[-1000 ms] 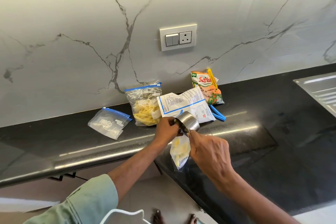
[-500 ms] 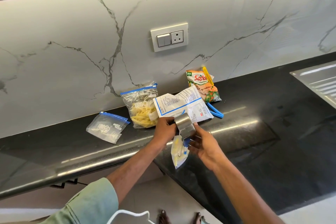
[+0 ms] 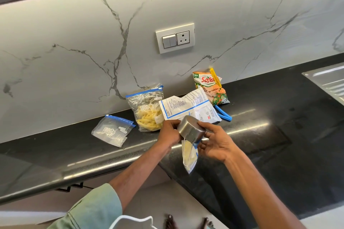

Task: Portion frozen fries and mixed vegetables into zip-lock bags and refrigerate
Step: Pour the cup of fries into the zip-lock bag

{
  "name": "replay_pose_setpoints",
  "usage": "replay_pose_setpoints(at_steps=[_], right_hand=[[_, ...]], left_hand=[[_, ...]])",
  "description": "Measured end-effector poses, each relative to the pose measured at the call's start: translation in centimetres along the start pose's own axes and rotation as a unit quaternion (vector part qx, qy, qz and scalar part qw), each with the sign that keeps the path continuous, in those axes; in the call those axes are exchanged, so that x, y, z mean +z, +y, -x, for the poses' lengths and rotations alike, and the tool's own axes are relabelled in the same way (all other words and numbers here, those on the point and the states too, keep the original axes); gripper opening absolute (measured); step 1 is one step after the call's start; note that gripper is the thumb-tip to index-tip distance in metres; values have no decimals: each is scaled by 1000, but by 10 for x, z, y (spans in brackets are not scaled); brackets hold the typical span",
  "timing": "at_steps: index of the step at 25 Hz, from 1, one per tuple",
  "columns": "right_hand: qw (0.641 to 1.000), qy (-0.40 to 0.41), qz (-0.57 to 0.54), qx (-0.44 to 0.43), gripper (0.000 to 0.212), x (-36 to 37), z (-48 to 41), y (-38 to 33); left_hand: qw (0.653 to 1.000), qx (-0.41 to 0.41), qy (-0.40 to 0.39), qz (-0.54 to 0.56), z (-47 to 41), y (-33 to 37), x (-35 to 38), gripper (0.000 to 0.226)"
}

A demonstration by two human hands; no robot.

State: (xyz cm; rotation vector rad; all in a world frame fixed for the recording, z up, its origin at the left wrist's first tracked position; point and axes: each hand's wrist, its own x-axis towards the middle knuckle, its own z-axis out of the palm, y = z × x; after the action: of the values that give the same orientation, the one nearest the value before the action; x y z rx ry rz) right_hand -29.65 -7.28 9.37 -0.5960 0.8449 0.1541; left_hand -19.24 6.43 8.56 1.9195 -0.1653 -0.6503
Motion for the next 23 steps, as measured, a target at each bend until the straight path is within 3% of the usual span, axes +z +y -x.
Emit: replay_pose_setpoints(at_steps=[5,9,14,17,19,23], right_hand=[[998,33,21,-40,62,-2,1,-9],[992,63,46,-98,46,0,4,-13],[988,72,62,-124,41,0,9,-16],[984,84,65,-140,46,1,8,-15],[984,82,57,-150,47,3,8,-14],[983,67,49,-164,52,5,6,-10]], left_hand=[[999,-9,-23,26,3,12,-8,23],[999,38,-4,24,13,20,-6,29],[991,126,-4,-41,15,15,-7,57],[985,169,-5,-39,10,8,-5,50],[986,164,7,15,6,3,-2,44],[976,81,37,197,-2,-5,17,31]])
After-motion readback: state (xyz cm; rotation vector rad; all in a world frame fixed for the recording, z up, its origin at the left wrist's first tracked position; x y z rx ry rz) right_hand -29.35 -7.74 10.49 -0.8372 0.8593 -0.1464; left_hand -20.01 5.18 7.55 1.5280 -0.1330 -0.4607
